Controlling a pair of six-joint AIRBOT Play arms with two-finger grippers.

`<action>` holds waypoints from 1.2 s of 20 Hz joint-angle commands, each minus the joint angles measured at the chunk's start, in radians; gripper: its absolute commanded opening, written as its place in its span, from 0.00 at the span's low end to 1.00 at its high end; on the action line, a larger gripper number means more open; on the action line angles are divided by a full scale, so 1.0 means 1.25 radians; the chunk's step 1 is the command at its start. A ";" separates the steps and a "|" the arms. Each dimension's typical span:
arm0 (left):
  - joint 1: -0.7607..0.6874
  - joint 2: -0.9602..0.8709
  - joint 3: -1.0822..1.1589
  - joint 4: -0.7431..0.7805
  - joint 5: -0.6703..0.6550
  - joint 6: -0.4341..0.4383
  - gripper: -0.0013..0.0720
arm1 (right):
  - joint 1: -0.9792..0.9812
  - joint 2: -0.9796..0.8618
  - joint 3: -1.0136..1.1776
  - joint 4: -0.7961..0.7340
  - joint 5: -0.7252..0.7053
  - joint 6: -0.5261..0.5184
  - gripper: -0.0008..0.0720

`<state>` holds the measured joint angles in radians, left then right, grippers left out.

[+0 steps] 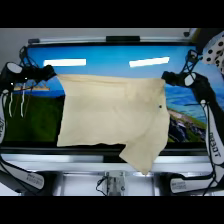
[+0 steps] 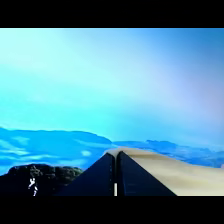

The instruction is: Fold the shirts.

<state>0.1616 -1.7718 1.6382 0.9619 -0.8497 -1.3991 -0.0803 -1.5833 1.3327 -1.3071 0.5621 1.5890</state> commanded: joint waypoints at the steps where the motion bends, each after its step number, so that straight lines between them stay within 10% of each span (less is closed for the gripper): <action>1: -0.004 -0.040 0.020 -0.009 -0.159 0.006 0.06 | 0.002 -0.018 0.002 -0.002 0.132 0.003 0.10; 8: 0.005 -0.026 -0.004 0.098 -0.525 0.017 0.06 | -0.004 0.021 -0.013 -0.148 0.584 -0.015 0.10; 24: -0.003 0.012 -0.175 0.099 -0.526 0.006 0.06 | 0.002 0.000 -0.031 -0.135 0.542 0.049 0.10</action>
<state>0.1608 -1.7580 1.4502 1.0843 -1.5036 -1.3914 -0.0792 -1.5814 1.2945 -1.4757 1.2320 1.6390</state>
